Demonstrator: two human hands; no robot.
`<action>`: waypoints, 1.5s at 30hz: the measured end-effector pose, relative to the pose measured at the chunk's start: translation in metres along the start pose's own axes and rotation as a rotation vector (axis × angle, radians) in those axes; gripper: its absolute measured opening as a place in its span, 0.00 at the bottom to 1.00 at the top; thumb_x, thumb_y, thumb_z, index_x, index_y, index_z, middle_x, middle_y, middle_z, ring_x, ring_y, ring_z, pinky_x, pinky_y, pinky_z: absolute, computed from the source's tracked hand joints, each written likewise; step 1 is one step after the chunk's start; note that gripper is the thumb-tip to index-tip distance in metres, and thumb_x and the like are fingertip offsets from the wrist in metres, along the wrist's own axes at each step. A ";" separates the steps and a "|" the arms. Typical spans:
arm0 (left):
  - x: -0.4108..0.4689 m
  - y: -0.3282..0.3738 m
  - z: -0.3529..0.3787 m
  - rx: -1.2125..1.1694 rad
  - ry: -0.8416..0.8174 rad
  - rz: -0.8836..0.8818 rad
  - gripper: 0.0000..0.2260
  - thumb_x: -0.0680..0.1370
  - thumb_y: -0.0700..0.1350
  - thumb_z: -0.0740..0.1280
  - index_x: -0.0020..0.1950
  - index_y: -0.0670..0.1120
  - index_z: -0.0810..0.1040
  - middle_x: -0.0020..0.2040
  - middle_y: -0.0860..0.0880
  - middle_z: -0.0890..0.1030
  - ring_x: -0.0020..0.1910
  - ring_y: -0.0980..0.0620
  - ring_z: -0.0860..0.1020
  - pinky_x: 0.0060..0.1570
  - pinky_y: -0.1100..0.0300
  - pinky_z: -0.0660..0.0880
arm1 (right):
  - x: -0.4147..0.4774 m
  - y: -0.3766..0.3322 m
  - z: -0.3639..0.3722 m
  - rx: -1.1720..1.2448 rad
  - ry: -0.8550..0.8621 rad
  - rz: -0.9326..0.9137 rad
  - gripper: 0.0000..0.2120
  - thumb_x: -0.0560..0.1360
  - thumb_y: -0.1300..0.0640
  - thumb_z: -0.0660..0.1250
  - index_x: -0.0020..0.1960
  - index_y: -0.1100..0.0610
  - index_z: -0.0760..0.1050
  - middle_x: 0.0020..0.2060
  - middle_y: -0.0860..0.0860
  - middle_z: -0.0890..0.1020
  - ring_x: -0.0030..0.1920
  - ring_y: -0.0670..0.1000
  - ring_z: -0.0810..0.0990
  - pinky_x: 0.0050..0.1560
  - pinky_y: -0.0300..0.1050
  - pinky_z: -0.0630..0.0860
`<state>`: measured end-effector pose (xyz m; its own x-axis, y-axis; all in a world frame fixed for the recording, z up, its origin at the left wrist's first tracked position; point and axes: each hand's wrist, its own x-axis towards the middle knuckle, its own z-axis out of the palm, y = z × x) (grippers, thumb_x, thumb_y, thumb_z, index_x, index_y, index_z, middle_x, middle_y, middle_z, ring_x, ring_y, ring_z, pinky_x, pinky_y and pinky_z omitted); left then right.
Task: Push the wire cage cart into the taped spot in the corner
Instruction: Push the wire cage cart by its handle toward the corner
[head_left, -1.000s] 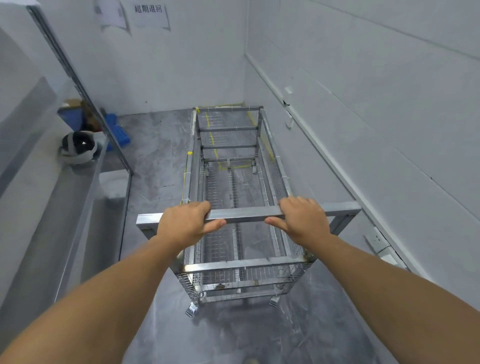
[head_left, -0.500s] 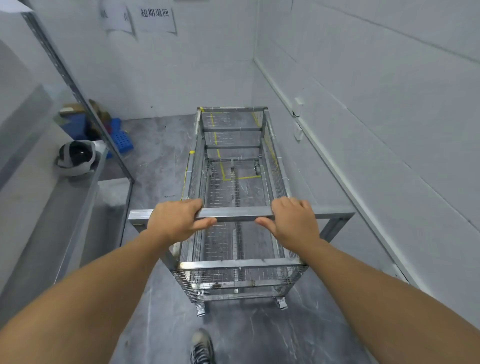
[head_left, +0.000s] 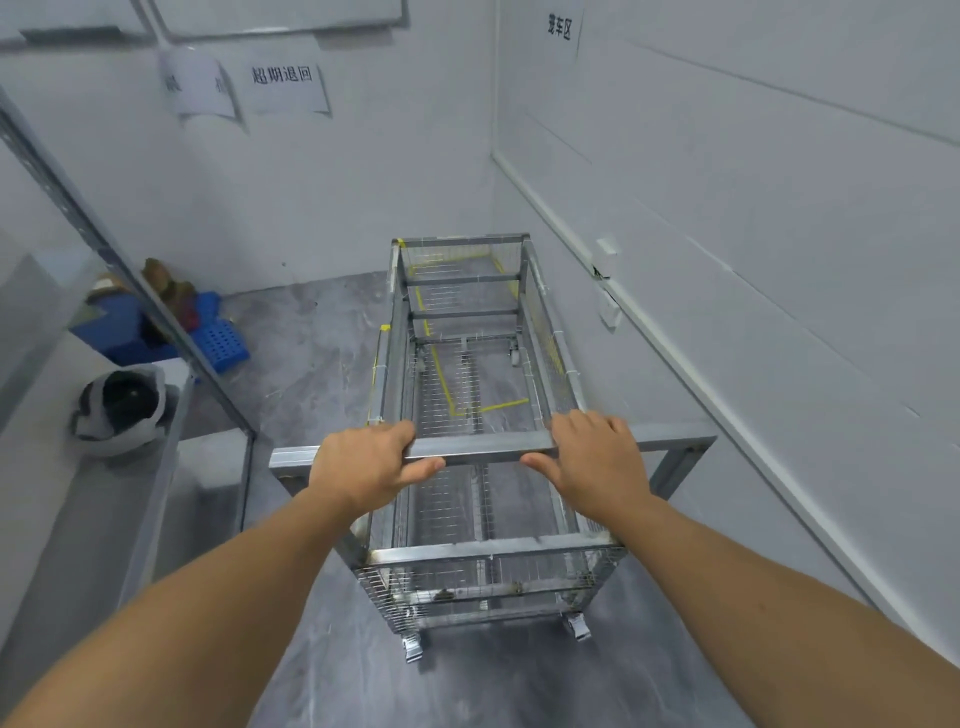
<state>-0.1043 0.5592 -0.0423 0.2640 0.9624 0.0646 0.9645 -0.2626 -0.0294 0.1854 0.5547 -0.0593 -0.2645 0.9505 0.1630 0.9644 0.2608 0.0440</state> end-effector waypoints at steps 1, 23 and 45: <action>0.011 -0.007 0.000 0.001 -0.001 0.007 0.28 0.70 0.76 0.47 0.40 0.52 0.66 0.34 0.53 0.74 0.33 0.50 0.74 0.30 0.56 0.66 | 0.012 -0.001 0.001 0.001 0.010 0.001 0.32 0.73 0.28 0.41 0.49 0.52 0.70 0.44 0.48 0.76 0.46 0.53 0.74 0.51 0.50 0.67; 0.290 -0.122 0.028 -0.011 0.044 0.029 0.32 0.67 0.78 0.40 0.42 0.52 0.66 0.35 0.54 0.76 0.32 0.51 0.75 0.28 0.56 0.64 | 0.302 0.040 0.056 -0.005 0.047 -0.008 0.28 0.76 0.30 0.47 0.45 0.53 0.69 0.41 0.50 0.76 0.42 0.54 0.73 0.46 0.52 0.69; 0.588 -0.229 0.044 0.015 -0.056 0.019 0.29 0.69 0.76 0.46 0.42 0.51 0.67 0.33 0.52 0.75 0.33 0.48 0.75 0.33 0.53 0.74 | 0.609 0.091 0.098 -0.024 -0.089 0.052 0.31 0.74 0.29 0.45 0.51 0.54 0.70 0.49 0.51 0.77 0.51 0.56 0.74 0.54 0.53 0.66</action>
<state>-0.1704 1.1886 -0.0410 0.2808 0.9597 0.0081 0.9589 -0.2802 -0.0455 0.1124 1.1740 -0.0530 -0.2118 0.9742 0.0779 0.9763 0.2073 0.0617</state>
